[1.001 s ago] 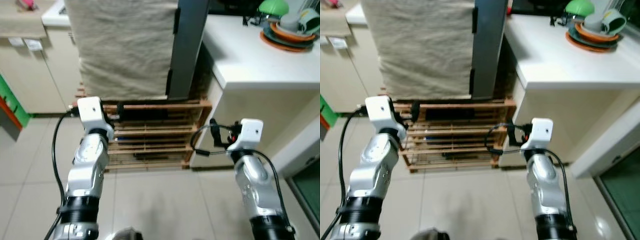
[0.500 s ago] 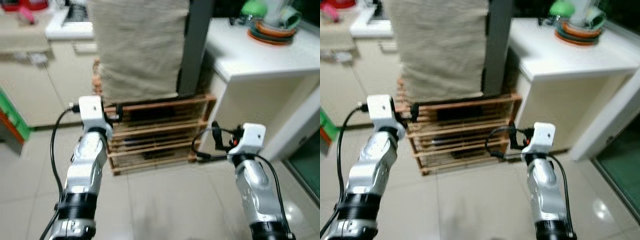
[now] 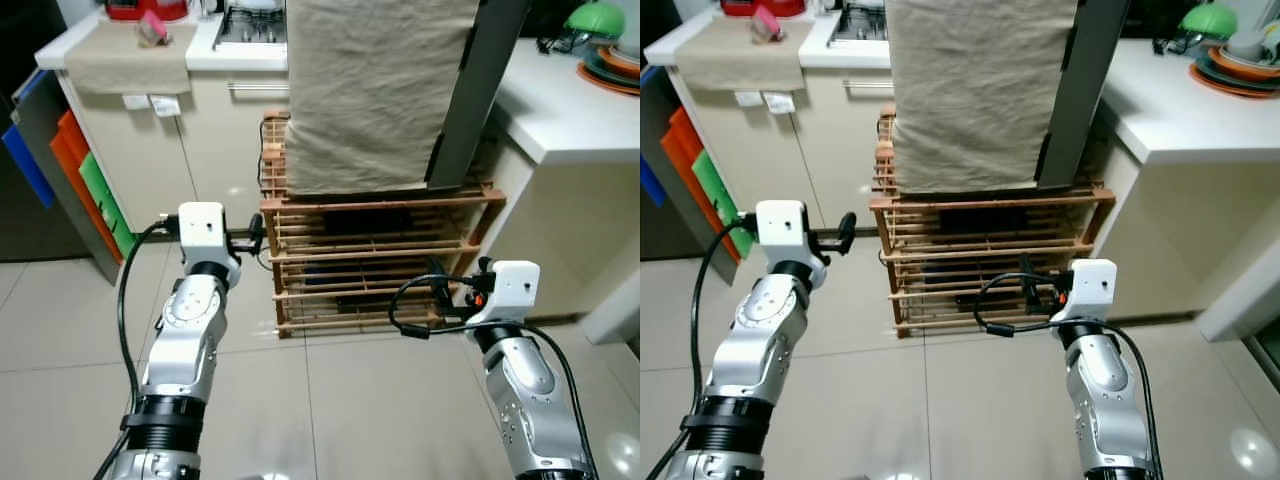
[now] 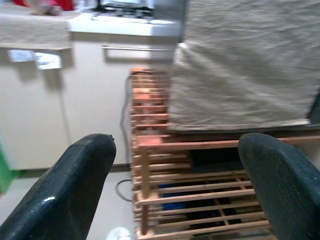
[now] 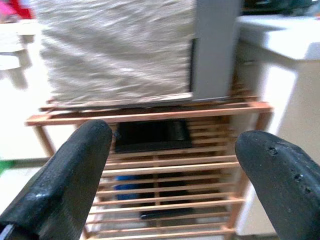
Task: Restocking fridge
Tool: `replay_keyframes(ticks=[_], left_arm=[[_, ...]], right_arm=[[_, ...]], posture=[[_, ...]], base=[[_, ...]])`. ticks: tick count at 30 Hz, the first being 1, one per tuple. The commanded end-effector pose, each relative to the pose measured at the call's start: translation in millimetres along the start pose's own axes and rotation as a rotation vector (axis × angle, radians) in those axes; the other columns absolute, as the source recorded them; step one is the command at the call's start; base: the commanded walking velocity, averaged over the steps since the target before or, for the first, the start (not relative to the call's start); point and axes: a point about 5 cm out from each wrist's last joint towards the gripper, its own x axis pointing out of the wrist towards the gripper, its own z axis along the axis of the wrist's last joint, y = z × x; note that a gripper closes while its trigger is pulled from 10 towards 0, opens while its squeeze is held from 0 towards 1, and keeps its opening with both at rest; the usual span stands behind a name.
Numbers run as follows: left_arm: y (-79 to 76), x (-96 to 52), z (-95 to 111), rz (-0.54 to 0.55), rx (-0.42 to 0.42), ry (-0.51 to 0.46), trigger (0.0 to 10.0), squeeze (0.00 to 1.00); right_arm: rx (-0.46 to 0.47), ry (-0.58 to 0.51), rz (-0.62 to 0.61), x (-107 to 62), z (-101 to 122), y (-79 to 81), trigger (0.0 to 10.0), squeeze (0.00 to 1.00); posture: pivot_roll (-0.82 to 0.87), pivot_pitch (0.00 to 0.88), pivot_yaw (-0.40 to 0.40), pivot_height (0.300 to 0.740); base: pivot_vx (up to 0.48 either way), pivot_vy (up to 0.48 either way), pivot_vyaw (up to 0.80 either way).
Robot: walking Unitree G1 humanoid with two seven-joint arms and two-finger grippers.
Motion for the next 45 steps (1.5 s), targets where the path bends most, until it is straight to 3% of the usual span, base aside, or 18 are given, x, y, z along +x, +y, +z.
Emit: replay_keyframes(ticks=[1, 11, 20, 22, 25, 32, 38, 41, 45], left_arm=[[-3.8, 0.4, 3.6, -0.011, -0.002, -0.022, 10.0, 0.00], [3.7, -7.6, -10.8, 0.021, -0.042, 0.033, 10.0, 0.00], [7.0, -6.9, -7.1, 0.043, -0.036, 0.008, 10.0, 0.00], [6.3, -5.8, -5.1, 0.042, 0.022, 0.001, 10.0, 0.00], [3.7, -4.2, -4.1, 0.023, -0.038, 0.006, 10.0, 0.00], [-0.1, 0.6, -1.9, -0.005, -0.036, -0.001, 10.0, 0.00], [-4.1, 6.4, 6.4, -0.032, -0.047, -0.035, 10.0, 0.00], [-0.4, 7.4, 18.7, -0.025, -0.048, -0.105, 10.0, 0.00], [-0.8, 7.4, 38.8, -0.063, -0.005, -0.187, 10.0, 0.00]], right_arm=[[-0.004, -0.030, -0.029, 1.4, 8.5, -6.8, 10.0, 0.01], [0.004, -0.022, -0.012, 4.7, 7.3, -2.4, 10.0, 0.01], [0.008, -0.017, -0.002, 11.5, 6.9, -1.2, 10.0, 0.00], [0.011, -0.020, 0.000, 13.3, 7.6, -0.1, 10.0, 0.01], [0.010, -0.026, 0.002, 16.8, 8.3, 2.3, 10.0, 0.00], [-0.032, -0.035, -0.018, 23.2, 10.2, 3.0, 10.0, 0.00], [-0.022, -0.095, -0.051, 29.6, 20.7, 1.9, 10.0, 0.00], [-0.006, -0.187, -0.138, 28.7, 34.7, -8.0, 10.0, 0.01], [0.013, -0.220, -0.148, 28.3, 41.9, -7.0, 10.0, 0.01]], posture=[[-0.12, 0.000, -0.005, 0.740], [-0.12, 0.000, -0.003, 0.740], [-0.10, 0.000, -0.006, 0.740], [-0.10, 0.000, -0.006, 0.740], [-0.10, 0.000, -0.006, 0.740], [-0.10, 0.000, -0.005, 0.740], [-0.10, 0.000, 0.001, 0.740], [-0.10, 0.000, 0.007, 0.740], [-0.10, 0.000, 0.006, 0.740]], base=[[0.458, 0.000, 0.00], [0.447, 0.000, 0.00], [0.295, 0.375, 0.00], [0.000, 0.000, 0.00], [0.000, 0.160, 0.00], [0.000, 0.480, 0.00], [0.000, 0.480, 0.00], [0.000, 0.480, 0.00], [0.000, 0.480, 0.00]])
